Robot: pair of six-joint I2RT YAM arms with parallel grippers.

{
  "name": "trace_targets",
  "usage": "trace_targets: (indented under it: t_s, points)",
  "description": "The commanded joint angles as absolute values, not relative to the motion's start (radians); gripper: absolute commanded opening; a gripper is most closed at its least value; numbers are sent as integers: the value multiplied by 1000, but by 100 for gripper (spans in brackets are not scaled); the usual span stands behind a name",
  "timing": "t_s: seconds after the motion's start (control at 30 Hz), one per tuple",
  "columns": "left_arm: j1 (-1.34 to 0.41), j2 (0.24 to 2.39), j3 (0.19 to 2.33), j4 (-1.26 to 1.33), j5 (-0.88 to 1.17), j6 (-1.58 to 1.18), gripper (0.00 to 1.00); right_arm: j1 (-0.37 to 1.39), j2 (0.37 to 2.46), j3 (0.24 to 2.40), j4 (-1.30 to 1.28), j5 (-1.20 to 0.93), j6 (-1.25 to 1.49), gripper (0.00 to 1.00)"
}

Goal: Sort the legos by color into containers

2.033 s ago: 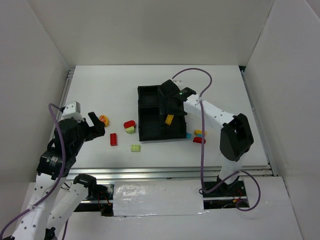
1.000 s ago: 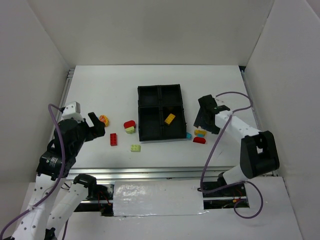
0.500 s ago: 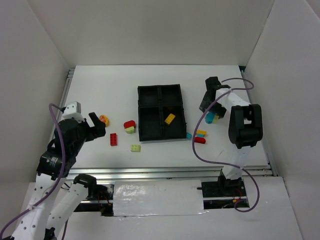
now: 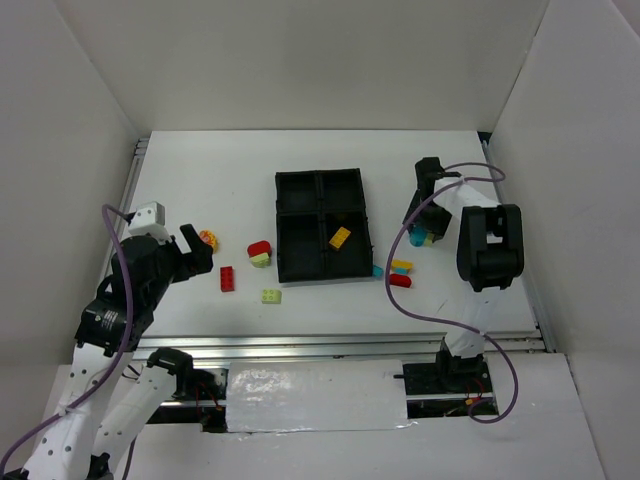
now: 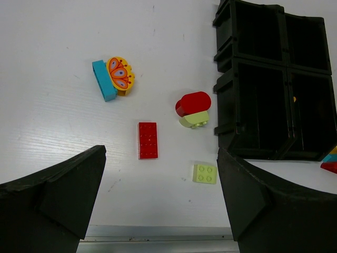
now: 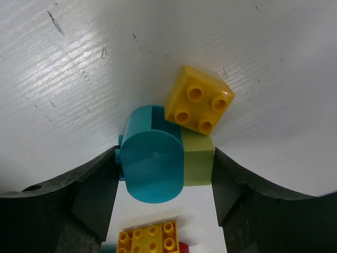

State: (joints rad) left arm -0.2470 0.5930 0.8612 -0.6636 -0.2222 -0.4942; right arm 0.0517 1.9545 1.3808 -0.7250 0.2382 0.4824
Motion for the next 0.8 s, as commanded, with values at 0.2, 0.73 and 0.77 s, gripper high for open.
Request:
trace_targets:
  t_s: [0.2, 0.73, 0.77]
  points:
    - [-250, 597, 862, -618, -218, -474, 100, 93, 1764, 1266, -658, 186, 500, 24]
    - [-452, 745, 727, 44, 439, -729, 99, 696, 1270, 1341, -838, 408, 754, 26]
    - [-495, 761, 733, 93, 392, -718, 99, 724, 1258, 1344, -827, 413, 767, 27]
